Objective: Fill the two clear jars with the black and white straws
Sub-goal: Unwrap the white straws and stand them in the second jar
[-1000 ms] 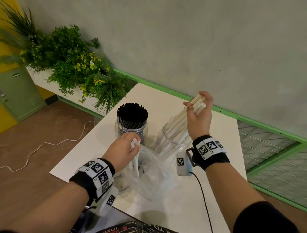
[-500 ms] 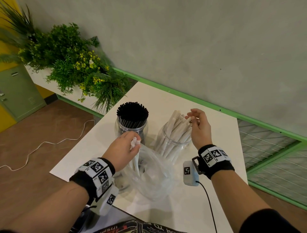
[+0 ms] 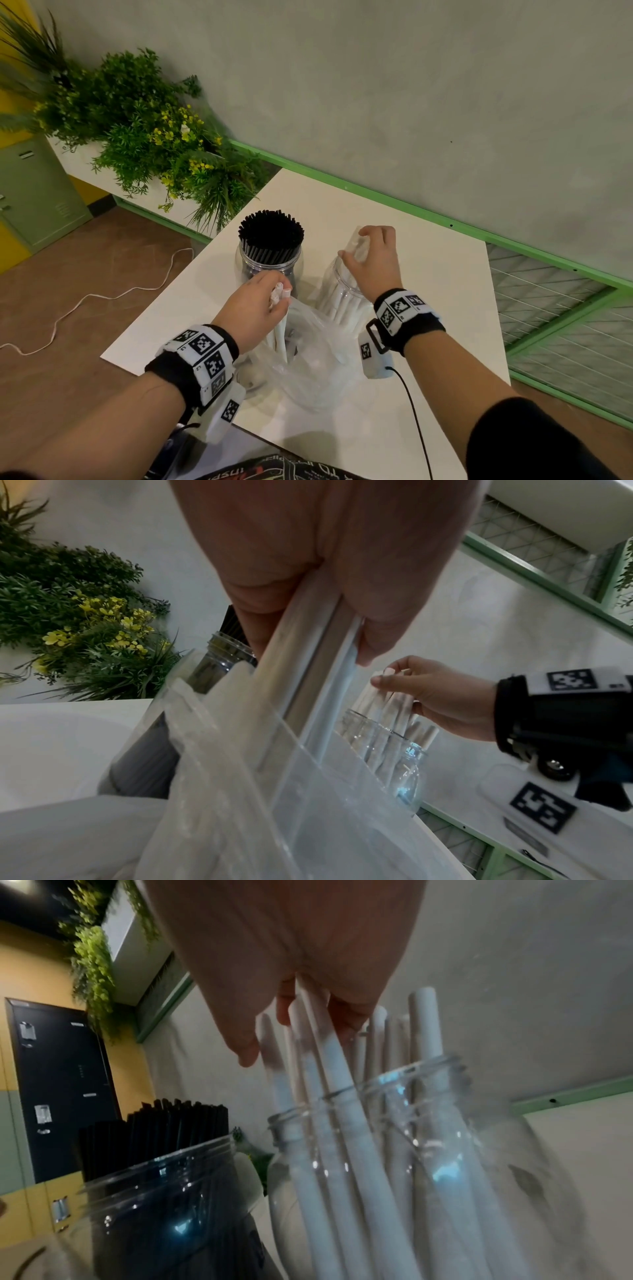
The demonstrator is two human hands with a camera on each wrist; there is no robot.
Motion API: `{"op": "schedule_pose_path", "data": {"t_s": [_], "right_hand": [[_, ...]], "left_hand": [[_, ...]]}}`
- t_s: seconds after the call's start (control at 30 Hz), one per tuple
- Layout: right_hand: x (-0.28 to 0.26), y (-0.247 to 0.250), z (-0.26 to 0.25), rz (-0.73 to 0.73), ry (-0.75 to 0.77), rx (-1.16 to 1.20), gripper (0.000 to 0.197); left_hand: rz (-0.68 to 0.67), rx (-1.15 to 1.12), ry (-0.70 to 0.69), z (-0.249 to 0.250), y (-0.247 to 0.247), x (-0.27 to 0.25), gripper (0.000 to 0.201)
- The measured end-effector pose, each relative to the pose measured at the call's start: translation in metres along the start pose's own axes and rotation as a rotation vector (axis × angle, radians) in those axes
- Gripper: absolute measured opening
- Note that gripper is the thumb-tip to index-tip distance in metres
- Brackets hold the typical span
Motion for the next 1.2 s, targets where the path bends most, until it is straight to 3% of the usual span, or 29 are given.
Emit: {"op": "schedule_pose_path", "data": {"t_s": [0.17, 0.33, 0.47, 0.6, 0.73, 0.8, 0.9, 1.07, 1.2], "right_hand": [[0.001, -0.002, -0.001, -0.037, 0.008, -0.037, 0.032], [-0.004, 0.022, 0.004, 0.046, 0.085, 0.041, 0.039], [-0.013, 0.018, 0.015, -0.08, 0.076, -0.012, 0.04], [-0.022, 0.028, 0.024, 0.007, 0.147, -0.043, 0.041], [-0.026, 0.02, 0.046, -0.141, 0.034, -0.082, 0.043], [-0.03, 0.019, 0.048, -0.141, 0.074, -0.138, 0.042], [-0.034, 0.019, 0.049, -0.193, 0.105, -0.162, 0.062], [-0.033, 0.01, 0.051, -0.304, 0.024, -0.171, 0.085], [-0.02, -0.004, 0.042, -0.351, 0.132, -0.408, 0.082]], "left_hand": [[0.001, -0.01, 0.003, -0.002, 0.001, -0.001, 0.004], [0.006, -0.008, -0.006, -0.002, 0.001, -0.001, 0.004], [-0.003, -0.008, -0.005, -0.003, 0.0, 0.0, 0.006], [-0.002, -0.016, -0.008, -0.003, 0.001, 0.0, 0.006], [0.004, -0.022, -0.011, -0.003, 0.001, -0.001, 0.006], [0.001, -0.027, -0.007, -0.003, 0.001, 0.0, 0.005], [-0.003, -0.027, -0.002, -0.002, 0.001, 0.0, 0.005], [-0.004, -0.019, 0.0, -0.003, 0.001, 0.001, 0.005], [-0.006, -0.017, 0.007, -0.003, 0.0, 0.001, 0.007]]}}
Point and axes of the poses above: each hand's wrist, its own x-axis towards the middle knuckle, its own y-axis out of the back of the hand, z = x × y, the point moved 7 cm from there along x, towards the middle knuckle, and after that the axes turned 12 degrees about -z, right-handed, at the moved point
